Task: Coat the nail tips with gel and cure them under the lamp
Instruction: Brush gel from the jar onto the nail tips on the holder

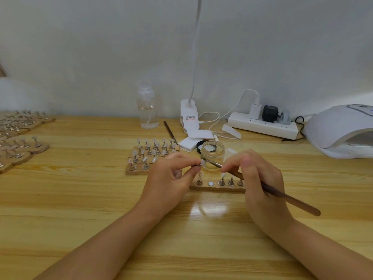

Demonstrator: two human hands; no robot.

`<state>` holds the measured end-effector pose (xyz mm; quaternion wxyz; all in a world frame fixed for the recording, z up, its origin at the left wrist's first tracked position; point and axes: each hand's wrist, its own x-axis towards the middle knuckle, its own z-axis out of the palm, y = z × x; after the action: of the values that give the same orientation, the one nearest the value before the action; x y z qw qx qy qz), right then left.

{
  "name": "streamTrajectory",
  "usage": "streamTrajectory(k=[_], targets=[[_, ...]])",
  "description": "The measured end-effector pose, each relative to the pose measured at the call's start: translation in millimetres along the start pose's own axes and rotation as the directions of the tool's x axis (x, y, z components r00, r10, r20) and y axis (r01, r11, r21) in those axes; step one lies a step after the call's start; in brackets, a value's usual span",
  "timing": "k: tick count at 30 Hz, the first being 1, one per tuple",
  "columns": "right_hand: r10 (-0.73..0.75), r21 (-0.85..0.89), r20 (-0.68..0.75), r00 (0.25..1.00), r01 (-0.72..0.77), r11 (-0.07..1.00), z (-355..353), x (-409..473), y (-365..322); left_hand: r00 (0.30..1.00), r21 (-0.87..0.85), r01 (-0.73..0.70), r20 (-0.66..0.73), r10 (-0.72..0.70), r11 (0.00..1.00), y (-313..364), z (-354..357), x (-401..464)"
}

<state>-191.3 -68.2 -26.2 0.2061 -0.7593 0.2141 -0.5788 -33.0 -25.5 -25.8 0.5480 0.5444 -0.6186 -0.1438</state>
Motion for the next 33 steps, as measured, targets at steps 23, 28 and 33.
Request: streamTrajectory(k=[23,28,33], targets=[[-0.045,-0.028,-0.019,0.999,0.044,0.999,-0.3,-2.5,3.6,0.999,-0.082,0.006,-0.038,-0.009,0.997,2.2,-3.2,-0.4],[-0.107,-0.092,0.029,0.994,0.109,0.99,2.4,-2.1,5.2,0.999,-0.063,0.003,-0.035,-0.005,0.998,1.2,-2.9,0.4],[-0.141,-0.061,0.016,0.99,0.142,0.988,1.0,-3.3,5.1,0.998,-0.063,0.007,-0.057,-0.011,0.998,1.0,-2.4,0.3]])
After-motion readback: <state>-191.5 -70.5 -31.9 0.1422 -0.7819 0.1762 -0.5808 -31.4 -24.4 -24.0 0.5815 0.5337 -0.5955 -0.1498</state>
